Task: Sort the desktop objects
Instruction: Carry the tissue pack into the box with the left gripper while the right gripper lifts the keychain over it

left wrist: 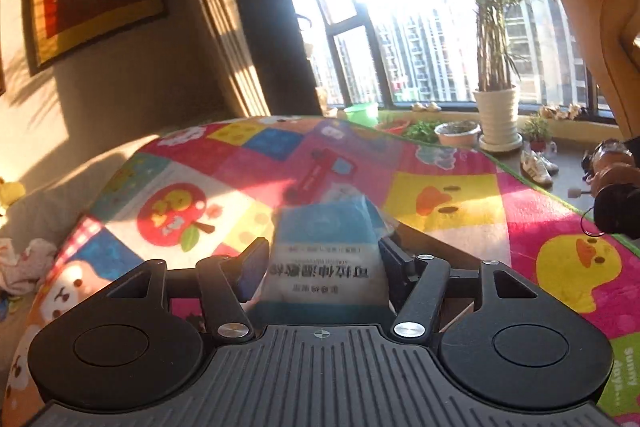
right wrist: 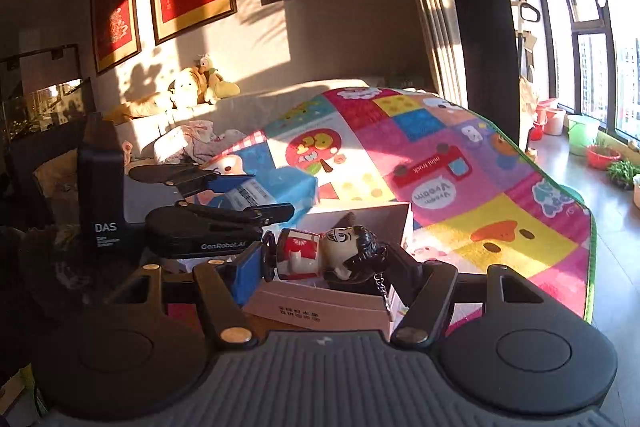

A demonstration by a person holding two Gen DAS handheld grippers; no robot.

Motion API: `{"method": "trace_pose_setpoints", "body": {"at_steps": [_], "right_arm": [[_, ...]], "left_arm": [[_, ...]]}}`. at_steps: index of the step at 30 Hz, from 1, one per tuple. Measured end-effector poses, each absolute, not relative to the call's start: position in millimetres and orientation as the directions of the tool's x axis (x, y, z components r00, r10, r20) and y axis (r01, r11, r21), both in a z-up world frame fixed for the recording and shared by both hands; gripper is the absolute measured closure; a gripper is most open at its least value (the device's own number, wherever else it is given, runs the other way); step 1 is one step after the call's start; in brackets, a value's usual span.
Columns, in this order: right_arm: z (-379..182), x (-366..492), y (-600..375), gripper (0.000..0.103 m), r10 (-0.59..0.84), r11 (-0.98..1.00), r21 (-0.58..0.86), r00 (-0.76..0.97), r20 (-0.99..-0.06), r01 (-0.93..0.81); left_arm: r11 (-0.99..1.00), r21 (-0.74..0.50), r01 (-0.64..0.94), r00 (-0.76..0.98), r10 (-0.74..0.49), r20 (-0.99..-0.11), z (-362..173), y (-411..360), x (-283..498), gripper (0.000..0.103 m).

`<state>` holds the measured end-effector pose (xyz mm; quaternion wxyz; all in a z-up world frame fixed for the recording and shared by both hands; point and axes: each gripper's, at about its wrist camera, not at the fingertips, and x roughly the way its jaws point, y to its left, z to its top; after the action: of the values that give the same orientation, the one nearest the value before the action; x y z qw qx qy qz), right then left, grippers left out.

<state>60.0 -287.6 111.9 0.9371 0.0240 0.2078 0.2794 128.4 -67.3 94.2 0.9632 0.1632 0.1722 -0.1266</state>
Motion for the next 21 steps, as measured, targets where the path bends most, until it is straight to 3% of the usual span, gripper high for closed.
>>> {"method": "trace_pose_setpoints", "body": {"at_steps": [5,10,15,18,21], "right_arm": [[103,66,-292,0.038,0.5,0.861,0.136,0.768,-0.401,-0.49],[104,88,-280,0.038,0.496,0.862,0.139,0.757,-0.425,-0.487],[134,152,-243,0.038,0.509,0.858,0.167,0.76,-0.404,-0.485],[140,202,-218,0.027,0.489,0.871,0.201,0.76,-0.427,-0.448],[127,227,-187,0.035,0.478,0.872,0.159,0.735,-0.482,-0.463]], "left_arm": [[0.927,0.226,0.301,0.878,-0.176,-0.445,67,-52,122,0.009],[0.951,0.212,0.226,0.872,-0.101,-0.479,57,-30,87,0.007],[0.982,0.066,0.175,0.862,-0.12,-0.493,63,-7,64,0.006],[0.987,0.032,0.157,0.868,-0.122,-0.482,65,0,51,0.005],[0.989,-0.006,0.146,0.866,-0.131,-0.483,63,10,41,0.003]]}}
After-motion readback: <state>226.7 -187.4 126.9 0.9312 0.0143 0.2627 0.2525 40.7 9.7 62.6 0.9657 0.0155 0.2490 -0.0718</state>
